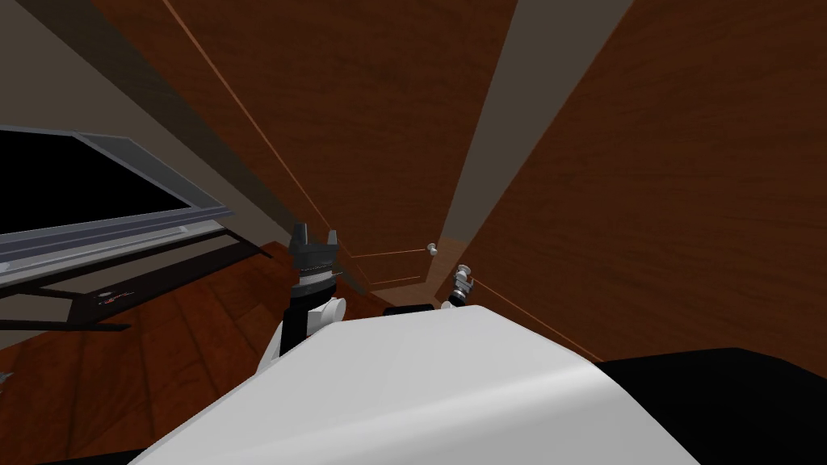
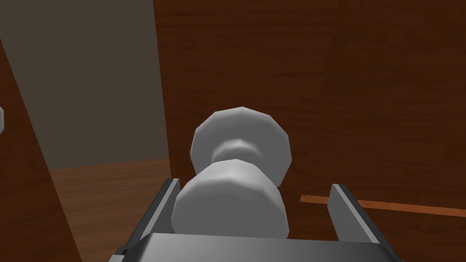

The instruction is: Push the door open

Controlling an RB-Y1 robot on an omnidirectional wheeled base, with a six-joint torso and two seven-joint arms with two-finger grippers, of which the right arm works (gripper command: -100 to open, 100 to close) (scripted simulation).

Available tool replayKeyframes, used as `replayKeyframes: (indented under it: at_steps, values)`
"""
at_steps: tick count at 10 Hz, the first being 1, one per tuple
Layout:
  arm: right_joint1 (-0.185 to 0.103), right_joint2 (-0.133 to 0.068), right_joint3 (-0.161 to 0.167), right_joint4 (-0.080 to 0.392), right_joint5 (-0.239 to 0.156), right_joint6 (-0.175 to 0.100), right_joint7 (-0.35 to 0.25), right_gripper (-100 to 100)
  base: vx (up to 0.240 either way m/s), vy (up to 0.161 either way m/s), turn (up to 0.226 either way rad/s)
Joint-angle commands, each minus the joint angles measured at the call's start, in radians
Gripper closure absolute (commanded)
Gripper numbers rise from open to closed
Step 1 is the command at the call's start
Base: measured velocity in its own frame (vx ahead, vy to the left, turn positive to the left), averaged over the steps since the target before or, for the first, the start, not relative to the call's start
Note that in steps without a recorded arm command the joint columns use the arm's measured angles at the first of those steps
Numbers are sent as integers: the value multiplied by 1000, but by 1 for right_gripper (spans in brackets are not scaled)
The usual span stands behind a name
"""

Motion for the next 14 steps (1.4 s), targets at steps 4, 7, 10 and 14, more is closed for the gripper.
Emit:
replayKeyframes:
  at_steps: [4,7,10,14]
  values:
    - [26,-11,-74,-17,-38,-16,17,100,43,-13,111]
    - [29,-7,-99,-19,-51,-21,22,100,24,-12,60]
    - [29,-7,-99,-19,-51,-21,22,100,5,1,-5]
    - [34,0,-146,-23,-76,-31,32,100,36,-14,104]
